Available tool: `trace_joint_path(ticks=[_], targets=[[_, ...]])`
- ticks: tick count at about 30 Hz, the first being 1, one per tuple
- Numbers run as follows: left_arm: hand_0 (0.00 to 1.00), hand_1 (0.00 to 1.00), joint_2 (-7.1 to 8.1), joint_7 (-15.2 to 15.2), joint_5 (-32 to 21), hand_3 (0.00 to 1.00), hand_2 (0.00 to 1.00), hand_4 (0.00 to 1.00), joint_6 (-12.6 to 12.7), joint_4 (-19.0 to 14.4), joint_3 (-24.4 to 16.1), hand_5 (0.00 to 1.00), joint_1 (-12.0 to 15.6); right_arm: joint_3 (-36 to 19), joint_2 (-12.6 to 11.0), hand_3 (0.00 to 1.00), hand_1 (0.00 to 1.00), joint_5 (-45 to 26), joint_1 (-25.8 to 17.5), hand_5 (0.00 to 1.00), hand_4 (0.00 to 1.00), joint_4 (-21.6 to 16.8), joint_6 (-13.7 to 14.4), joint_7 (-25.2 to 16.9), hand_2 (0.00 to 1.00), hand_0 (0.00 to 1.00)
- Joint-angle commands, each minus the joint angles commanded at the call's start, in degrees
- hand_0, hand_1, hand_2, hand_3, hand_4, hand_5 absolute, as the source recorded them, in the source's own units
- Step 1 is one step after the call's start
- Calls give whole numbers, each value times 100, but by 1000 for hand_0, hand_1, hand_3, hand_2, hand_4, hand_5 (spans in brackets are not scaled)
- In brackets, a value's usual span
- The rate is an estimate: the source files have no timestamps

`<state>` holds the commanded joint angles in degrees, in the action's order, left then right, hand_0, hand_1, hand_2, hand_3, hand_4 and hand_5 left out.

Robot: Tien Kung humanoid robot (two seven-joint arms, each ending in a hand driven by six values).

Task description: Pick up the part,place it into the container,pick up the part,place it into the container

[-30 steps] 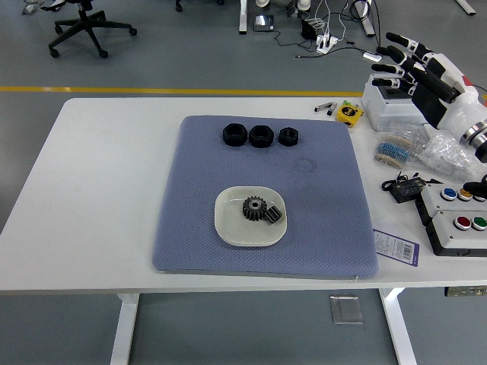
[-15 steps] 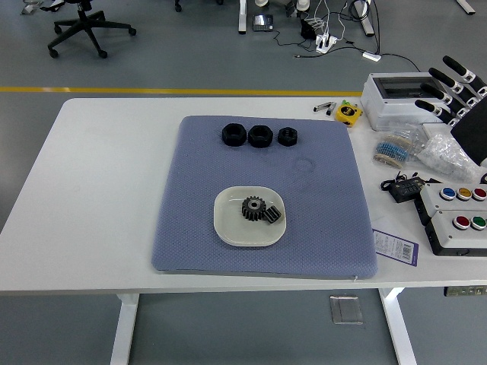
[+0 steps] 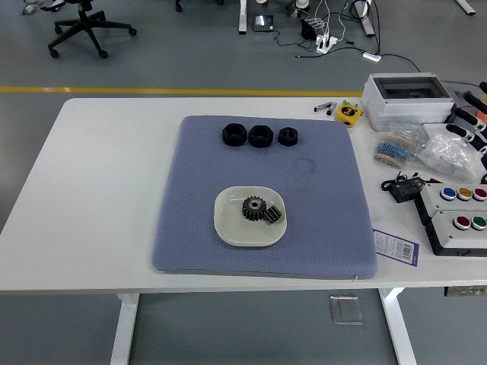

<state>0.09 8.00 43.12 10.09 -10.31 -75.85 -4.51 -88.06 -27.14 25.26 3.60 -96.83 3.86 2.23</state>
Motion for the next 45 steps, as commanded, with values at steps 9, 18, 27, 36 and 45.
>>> trace_joint_path(ticks=[9, 18, 27, 36, 45], targets=[[823, 833, 24, 27, 139, 582, 873, 509, -10, 0, -34, 737, -27, -169, 149, 824, 674, 19, -156, 830, 998, -133, 108, 77, 760, 598], [823, 832, 15, 24, 88, 580, 870, 505, 10, 0, 13, 734, -6, -145, 238, 823, 673, 113, -179, 830, 998, -175, 144, 127, 761, 598], [822, 832, 4, 3, -68, 575, 871, 484, -13, 0, 61, 720, -81, -132, 264, 820, 672, 280, -30, 834, 998, -217, 59, 297, 760, 595], [821, 829, -9, 4, -114, 575, 871, 482, 13, 0, 140, 718, -137, 117, 277, 817, 664, 393, 209, 834, 998, -168, 221, 314, 758, 588], [821, 823, 2, 51, 262, 573, 867, 482, -43, 0, 49, 714, -221, -1, 178, 816, 660, 502, 452, 831, 998, -170, 171, 401, 756, 584]])
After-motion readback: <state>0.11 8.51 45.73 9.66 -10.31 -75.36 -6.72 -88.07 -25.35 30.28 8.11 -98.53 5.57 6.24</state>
